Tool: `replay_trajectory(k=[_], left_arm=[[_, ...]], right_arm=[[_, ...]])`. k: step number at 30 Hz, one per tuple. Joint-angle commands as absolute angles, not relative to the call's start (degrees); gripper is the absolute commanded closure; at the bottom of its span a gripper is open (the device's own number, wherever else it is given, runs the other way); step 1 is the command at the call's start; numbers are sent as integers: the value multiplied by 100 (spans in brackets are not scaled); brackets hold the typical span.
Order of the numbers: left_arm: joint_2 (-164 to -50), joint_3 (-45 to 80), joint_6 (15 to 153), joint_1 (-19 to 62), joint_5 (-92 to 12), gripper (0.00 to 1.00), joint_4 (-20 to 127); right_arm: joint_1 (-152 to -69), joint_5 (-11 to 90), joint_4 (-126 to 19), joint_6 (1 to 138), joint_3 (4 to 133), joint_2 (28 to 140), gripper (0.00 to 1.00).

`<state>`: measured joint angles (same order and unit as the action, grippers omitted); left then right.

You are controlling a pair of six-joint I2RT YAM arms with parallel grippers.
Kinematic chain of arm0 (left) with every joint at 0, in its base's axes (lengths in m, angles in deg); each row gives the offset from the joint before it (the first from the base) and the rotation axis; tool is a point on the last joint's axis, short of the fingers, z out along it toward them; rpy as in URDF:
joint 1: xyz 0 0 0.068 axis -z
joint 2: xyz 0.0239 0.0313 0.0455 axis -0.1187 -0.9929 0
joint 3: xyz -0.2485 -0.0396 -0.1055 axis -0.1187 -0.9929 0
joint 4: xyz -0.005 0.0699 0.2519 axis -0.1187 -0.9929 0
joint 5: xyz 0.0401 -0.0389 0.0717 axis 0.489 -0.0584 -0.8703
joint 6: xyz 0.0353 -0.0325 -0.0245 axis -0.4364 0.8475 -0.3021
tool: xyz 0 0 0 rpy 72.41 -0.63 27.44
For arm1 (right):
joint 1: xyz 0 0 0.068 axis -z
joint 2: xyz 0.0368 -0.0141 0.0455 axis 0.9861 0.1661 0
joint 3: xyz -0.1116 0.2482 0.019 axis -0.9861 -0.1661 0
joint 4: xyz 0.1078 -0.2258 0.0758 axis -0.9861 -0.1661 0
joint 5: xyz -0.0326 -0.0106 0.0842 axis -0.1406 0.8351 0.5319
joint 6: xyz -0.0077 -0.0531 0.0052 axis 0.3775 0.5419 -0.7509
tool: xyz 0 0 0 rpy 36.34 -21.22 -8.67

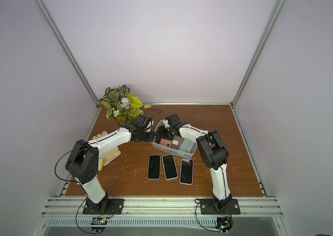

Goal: Take the phone out of the storage box
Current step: Pick up the phone from the storage box.

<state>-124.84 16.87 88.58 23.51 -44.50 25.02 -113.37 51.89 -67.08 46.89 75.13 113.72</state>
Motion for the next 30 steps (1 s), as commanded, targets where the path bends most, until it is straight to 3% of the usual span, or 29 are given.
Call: replay_trajectory(k=[1,8,16,30], left_arm=[[-12378,1687,8670,2479,-4191,100,2389],[-12453,1792,8708,2480,-4211,100,2376],[-12502,1838,8749,2491,-4158,100,2323],[-12406,1680,8758,2534,-4139,100,2298]], right_arm=[[-11288,4608,-7996,4909,7246,11373,35],[-11202,4374,-8089,4968,6811,10917,36],[-11191,5760,-5824,4556,6163,11058,34],[-11172,6427,-2523,3314,5079,10923,37]])
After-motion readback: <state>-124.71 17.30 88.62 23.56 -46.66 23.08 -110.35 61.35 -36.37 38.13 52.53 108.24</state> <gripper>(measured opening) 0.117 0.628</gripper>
